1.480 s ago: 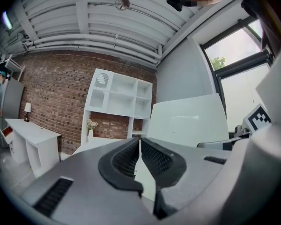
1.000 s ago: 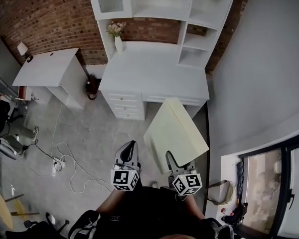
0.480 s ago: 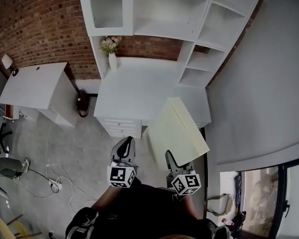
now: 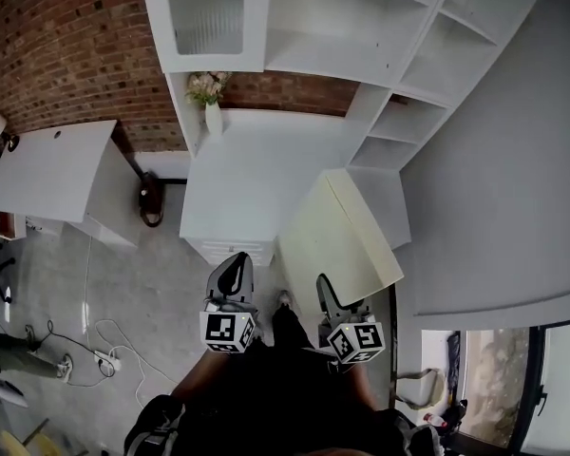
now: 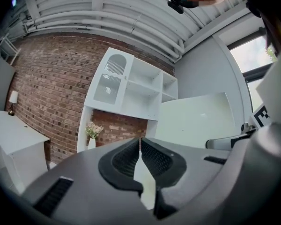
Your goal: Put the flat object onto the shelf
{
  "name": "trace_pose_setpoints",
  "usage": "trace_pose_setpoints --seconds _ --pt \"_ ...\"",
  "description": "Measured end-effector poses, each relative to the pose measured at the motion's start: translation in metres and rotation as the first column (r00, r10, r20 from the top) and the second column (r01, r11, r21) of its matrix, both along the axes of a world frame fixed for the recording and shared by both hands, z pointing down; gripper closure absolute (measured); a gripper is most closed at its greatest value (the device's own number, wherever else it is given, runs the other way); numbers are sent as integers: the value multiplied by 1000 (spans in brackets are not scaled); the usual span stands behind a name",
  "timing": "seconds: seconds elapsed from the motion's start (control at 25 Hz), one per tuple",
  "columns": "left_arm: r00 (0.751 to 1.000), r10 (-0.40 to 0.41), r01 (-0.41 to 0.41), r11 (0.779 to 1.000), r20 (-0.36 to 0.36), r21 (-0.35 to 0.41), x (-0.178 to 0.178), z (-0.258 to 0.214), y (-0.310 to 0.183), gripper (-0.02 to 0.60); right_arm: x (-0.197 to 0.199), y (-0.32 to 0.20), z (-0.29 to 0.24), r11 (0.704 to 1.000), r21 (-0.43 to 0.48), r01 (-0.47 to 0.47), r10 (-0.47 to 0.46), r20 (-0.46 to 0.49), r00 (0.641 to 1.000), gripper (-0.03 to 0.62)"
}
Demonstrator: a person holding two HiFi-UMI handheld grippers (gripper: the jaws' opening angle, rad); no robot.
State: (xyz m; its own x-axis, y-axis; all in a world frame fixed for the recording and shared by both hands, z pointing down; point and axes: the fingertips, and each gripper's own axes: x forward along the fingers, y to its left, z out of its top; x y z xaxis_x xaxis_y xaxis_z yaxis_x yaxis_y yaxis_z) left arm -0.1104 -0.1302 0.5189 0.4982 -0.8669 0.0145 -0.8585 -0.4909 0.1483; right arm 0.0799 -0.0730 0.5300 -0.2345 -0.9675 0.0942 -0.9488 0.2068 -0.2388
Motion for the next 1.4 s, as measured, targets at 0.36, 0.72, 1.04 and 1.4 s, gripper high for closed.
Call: trace_pose_setpoints --seconds 0.36,0.72,1.04,1.4 --pt "999 -33 33 999 8 4 -1 -2 -76 560 2 -94 -13 998 42 40 -40 -13 999 315" --pt "999 -44 44 999 6 30 17 -26 -149 560 23 -184 -84 983 166 80 -57 -141 988 315" --pt "998 -65 64 997 9 40 26 -31 -179 560 24 -229 -172 948 285 145 26 -522 853 316" --pt "996 -84 83 996 7 32 28 -28 -196 560 26 -291 -216 900 420 114 333 -833 442 315"
